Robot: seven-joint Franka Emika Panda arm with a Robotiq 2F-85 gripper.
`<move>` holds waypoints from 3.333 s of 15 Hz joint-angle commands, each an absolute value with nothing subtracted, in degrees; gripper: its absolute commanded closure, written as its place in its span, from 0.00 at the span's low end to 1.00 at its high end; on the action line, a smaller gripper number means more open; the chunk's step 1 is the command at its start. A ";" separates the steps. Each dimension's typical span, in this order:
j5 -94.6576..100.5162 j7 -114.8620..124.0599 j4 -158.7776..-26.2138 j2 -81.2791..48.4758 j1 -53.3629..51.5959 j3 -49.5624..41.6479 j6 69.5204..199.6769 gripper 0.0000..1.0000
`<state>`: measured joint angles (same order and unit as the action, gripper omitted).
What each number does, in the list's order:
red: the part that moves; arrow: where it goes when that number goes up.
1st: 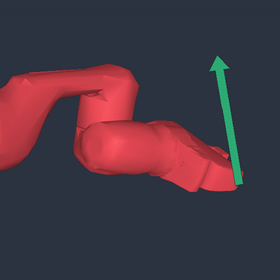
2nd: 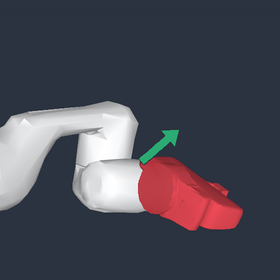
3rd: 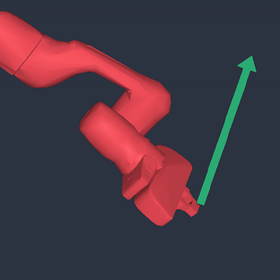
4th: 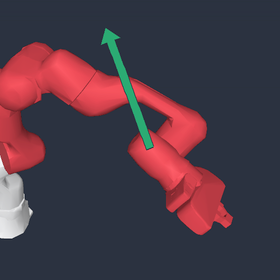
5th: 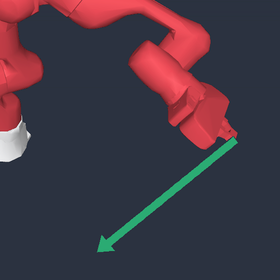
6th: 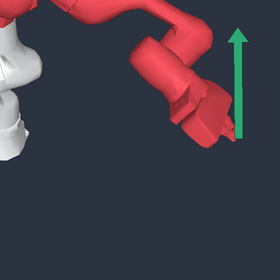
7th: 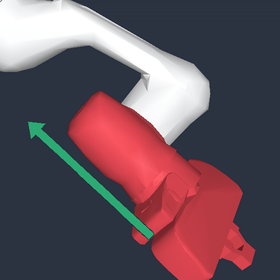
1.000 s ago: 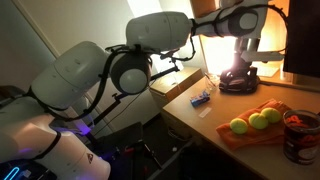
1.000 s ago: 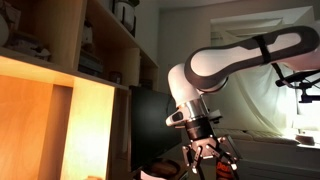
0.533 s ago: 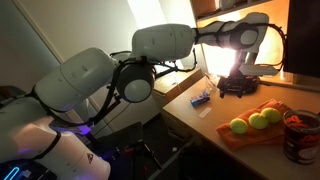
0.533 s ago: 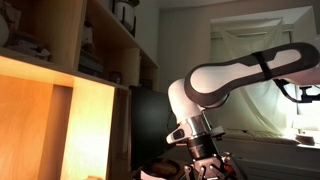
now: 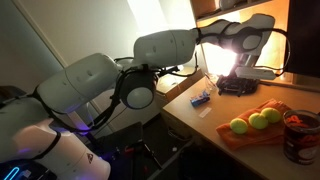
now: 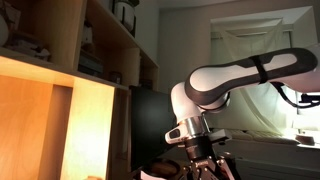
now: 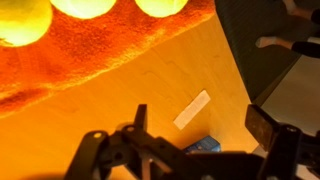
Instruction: Put the middle tennis bowl in the can
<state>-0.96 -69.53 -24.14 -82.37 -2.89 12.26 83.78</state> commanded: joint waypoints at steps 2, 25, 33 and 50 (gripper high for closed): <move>-1.37 -62.96 -26.82 -81.34 -2.67 11.88 84.05 0.00; -6.28 -24.53 -23.95 -84.23 -1.95 10.70 98.44 0.00; -9.26 -18.06 -25.14 -84.32 2.02 11.13 93.06 0.00; -11.31 24.10 -26.73 -85.02 0.11 4.45 109.67 0.00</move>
